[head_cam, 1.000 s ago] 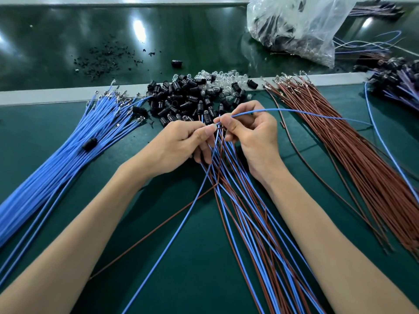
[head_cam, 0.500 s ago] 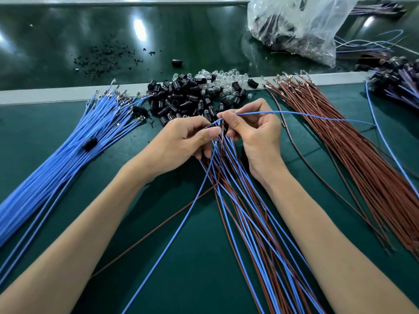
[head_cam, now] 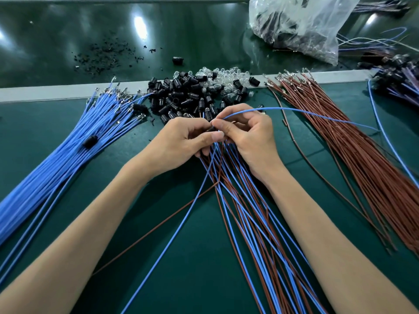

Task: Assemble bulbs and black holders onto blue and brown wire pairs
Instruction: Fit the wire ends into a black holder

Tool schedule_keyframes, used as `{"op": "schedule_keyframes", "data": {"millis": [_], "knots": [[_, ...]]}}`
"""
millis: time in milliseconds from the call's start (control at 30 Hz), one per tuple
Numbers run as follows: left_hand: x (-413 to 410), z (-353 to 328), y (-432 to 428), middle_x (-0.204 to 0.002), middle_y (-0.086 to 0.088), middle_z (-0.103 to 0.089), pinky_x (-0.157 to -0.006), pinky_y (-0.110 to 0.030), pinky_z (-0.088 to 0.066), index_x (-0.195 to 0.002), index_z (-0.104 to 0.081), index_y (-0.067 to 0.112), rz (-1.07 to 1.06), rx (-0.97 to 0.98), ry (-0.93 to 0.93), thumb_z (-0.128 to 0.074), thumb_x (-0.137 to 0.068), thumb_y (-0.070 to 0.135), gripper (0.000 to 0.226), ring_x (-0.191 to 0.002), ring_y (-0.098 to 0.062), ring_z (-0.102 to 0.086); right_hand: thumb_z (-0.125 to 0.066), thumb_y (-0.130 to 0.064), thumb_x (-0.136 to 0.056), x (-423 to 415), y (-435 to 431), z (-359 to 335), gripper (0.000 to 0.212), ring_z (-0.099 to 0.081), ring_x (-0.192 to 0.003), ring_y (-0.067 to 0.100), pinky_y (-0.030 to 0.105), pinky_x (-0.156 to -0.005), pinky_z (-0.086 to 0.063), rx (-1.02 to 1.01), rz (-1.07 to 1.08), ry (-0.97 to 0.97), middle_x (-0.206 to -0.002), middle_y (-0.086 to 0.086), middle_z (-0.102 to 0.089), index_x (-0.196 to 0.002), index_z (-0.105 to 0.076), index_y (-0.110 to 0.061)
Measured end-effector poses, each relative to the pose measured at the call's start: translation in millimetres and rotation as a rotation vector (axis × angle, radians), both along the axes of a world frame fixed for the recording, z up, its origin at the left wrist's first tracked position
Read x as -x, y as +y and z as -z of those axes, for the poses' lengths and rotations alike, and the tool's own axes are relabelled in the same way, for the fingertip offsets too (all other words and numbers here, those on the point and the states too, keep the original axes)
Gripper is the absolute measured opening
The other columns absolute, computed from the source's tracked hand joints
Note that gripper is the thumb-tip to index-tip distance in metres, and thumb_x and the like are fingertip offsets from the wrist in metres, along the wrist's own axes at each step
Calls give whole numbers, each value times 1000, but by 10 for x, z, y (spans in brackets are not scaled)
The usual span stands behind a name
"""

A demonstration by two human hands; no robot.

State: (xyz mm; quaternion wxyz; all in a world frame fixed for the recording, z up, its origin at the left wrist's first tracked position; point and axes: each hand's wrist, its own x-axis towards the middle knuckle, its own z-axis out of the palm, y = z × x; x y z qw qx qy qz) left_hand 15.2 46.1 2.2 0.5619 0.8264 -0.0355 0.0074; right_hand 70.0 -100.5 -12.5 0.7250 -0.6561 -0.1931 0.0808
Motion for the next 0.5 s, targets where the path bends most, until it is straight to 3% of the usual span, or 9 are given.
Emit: {"op": "schedule_keyframes", "data": {"millis": [100,200,267,400,500], "knots": [[-5,10,-3,-61,0,-59,-55,-15,-47,-90,-65,-1,-33,16,14,-63,-87,18,19,-56,-6,-54,-74,-9,-80,4,-5,-5,18,-61,-59,5,17,-57,-47,112,27,-46,-65,-10,-66,-72,-68,-24],[-14,4,25,-65,-2,-65,-60,-20,-50,-92,-58,14,-98,79,32,-70,-71,29,29,-58,-12,-59,-73,-10,-82,-9,-7,0,19,-61,-55,3,17,-55,-47,139,63,-32,-62,-11,-65,-71,-67,-25],[-22,10,50,-68,-4,-66,-61,-20,-51,-89,-54,17,-133,90,21,-73,-68,26,30,-57,-11,-60,-73,-10,-82,-15,-7,3,19,-62,-55,4,18,-56,-49,124,72,-13,-61,-9,-65,-71,-67,-24],[-24,26,54,-79,-7,-72,-69,-30,-57,-87,-58,8,-207,166,-15,-72,-68,26,29,-72,-24,-68,-73,-7,-82,-31,-14,-3,19,-60,-55,4,18,-57,-49,71,64,10,-58,-7,-64,-71,-66,-21],[-23,26,45,-78,-7,-72,-68,-26,-58,-88,-67,3,-251,123,-54,-73,-70,30,33,-65,-15,-67,-74,-2,-79,-31,-25,-1,23,-61,-56,4,16,-57,-50,35,30,22,-60,-7,-67,-68,-67,-22]]}}
